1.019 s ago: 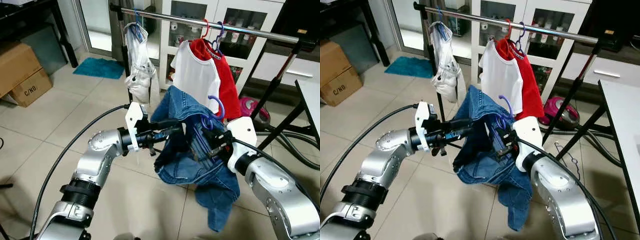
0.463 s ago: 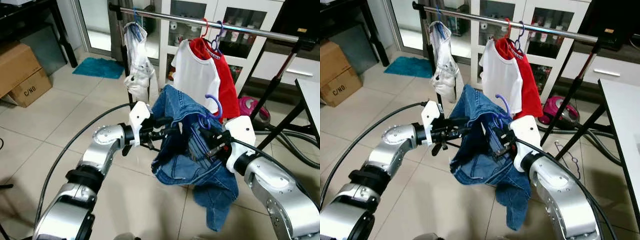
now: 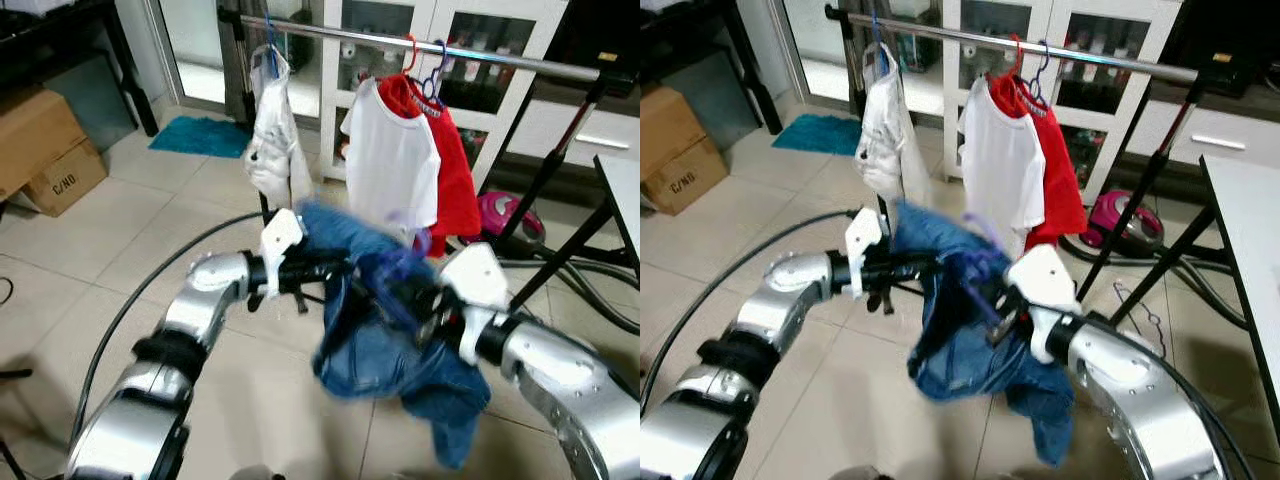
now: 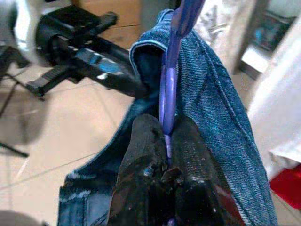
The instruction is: Hang hanger
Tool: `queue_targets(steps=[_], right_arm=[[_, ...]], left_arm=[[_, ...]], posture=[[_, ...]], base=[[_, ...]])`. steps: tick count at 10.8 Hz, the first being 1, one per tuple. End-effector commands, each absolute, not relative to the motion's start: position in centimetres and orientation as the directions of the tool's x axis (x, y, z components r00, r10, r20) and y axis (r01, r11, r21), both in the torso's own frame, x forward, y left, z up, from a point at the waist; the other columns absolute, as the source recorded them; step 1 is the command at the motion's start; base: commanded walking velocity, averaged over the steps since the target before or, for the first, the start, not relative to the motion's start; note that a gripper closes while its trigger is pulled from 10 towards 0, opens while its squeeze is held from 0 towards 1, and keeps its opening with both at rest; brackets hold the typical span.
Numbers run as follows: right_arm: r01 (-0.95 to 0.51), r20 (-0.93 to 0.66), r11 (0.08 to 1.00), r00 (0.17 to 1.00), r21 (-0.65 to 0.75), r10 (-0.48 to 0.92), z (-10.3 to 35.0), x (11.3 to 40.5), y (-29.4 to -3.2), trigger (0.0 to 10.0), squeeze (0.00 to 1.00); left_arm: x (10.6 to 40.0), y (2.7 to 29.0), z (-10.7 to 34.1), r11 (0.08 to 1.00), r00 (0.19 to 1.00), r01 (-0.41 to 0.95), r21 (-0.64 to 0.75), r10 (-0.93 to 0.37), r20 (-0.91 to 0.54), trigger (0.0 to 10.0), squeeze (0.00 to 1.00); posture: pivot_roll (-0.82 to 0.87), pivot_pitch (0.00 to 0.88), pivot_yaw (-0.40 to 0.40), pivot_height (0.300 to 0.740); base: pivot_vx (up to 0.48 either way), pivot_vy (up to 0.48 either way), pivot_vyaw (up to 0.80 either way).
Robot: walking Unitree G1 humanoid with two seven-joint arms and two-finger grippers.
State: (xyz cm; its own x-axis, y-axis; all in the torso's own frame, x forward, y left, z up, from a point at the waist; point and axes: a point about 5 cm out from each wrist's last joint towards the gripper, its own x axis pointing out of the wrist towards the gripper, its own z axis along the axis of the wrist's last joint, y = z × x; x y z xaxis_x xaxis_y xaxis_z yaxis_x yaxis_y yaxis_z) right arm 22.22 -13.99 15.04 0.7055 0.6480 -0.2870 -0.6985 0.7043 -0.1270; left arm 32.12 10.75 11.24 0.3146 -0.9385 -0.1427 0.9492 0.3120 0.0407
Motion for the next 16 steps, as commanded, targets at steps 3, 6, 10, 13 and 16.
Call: queue_targets(steps=[3,6,10,13,16], right_arm=[[-0.742,-0.269,0.654,0.666,-0.147,0.696,15.6,22.1,-13.4,0.0,0.00],[-0.734,-0.281,0.660,0.675,-0.160,0.682,15.2,22.5,-13.5,0.0,0.00],[-0.684,-0.326,0.703,0.720,-0.192,0.612,14.7,23.0,-14.4,0.0,0.00],[-0.689,-0.479,0.680,0.699,-0.252,0.531,12.8,22.9,-15.8,0.0,0.00],[-0.699,-0.525,0.665,0.682,-0.263,0.509,12.3,22.9,-16.3,0.0,0.00]], left_arm=[[30.2,10.1,10.4,0.285,0.285,0.958,0.015,-0.951,-0.120,0.0,0.00],[29.3,9.9,11.0,0.315,0.315,0.949,0.012,-0.945,-0.085,0.0,0.00],[28.8,10.7,12.5,0.367,0.368,0.930,0.026,-0.929,-0.046,0.0,0.00],[30.6,14.9,16.6,0.468,0.480,0.872,0.143,-0.875,-0.064,0.0,0.00],[32.4,18.6,18.9,0.553,0.625,0.766,0.329,-0.761,-0.175,0.0,0.00]], posture=[[-0.04,0.000,0.018,0.740],[-0.03,0.000,0.015,0.740],[-0.04,0.000,0.023,0.740],[-0.03,0.000,0.013,0.740],[-0.02,0.000,0.013,0.740]], base=[[0.000,0.000,0.00],[0.000,0.000,0.00],[0.000,0.000,0.00],[0.000,0.000,0.00],[0.000,0.000,0.00]])
